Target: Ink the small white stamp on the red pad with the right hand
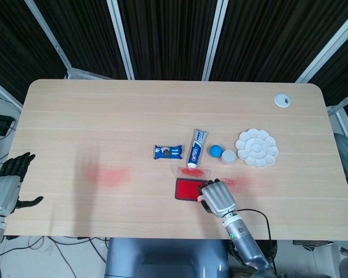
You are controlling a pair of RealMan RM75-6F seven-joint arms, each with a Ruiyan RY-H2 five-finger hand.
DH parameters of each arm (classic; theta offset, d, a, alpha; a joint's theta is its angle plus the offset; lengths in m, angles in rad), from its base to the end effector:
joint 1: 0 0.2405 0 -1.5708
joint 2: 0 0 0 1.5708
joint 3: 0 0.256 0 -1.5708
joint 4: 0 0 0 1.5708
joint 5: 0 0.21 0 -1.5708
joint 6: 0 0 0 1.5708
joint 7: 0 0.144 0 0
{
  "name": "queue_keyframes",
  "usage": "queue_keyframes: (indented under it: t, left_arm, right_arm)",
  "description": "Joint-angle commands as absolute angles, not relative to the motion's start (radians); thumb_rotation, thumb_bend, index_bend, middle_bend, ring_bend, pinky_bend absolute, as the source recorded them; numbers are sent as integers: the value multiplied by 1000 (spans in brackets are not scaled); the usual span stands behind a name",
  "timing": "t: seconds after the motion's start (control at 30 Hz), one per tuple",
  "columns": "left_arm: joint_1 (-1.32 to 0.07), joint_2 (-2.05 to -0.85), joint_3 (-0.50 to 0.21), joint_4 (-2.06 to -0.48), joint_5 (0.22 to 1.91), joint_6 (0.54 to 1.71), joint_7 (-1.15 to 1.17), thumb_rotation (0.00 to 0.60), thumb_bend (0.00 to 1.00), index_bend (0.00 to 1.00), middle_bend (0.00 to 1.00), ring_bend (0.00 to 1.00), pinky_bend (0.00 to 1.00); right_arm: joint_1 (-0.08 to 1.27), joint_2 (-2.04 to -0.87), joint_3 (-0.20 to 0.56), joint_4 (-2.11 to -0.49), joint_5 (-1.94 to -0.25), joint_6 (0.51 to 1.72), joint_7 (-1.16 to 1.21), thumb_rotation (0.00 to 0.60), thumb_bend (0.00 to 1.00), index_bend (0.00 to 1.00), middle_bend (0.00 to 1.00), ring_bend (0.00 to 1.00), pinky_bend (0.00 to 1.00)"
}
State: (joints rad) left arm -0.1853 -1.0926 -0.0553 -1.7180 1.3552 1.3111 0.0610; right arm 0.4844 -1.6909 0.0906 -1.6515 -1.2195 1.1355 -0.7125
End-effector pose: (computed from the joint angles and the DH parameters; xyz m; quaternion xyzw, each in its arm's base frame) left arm -0.2988 0.2081 0.1414 -0.6050 -0.4455 -0.3506 0.5591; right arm -0.1490 -0.2443 -0.0523 0.7583 -0.3515 0.3383 0.4324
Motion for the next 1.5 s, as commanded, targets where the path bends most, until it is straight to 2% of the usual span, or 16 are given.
queue_keyframes:
  t: [0.03, 0.33, 0.6, 1.5]
  left_arm:
    - [-185, -1091, -55, -1719, 1354, 1309, 60, 600, 0, 0, 0, 0, 0]
    - [-188, -1086, -55, -1726, 1345, 1299, 61, 600, 0, 0, 0, 0, 0]
    - [-190, -1082, -56, -1730, 1335, 1290, 58, 600, 0, 0, 0, 0, 0]
    - [-192, -1079, -55, -1735, 1329, 1285, 56, 600, 0, 0, 0, 0, 0]
  right_arm:
    - [508, -1734, 113, -1631, -1191, 1129, -749, 600, 575, 723, 580, 466, 462]
    - [554, -1835, 171, -1563, -1106, 1135, -827, 600, 574, 723, 580, 465, 462]
    - [579, -1879, 192, -1507, -1057, 1130, -847, 600, 576, 728, 584, 466, 462]
    - [597, -1925, 165, -1435, -1033, 1143, -832, 600, 586, 735, 592, 467, 462]
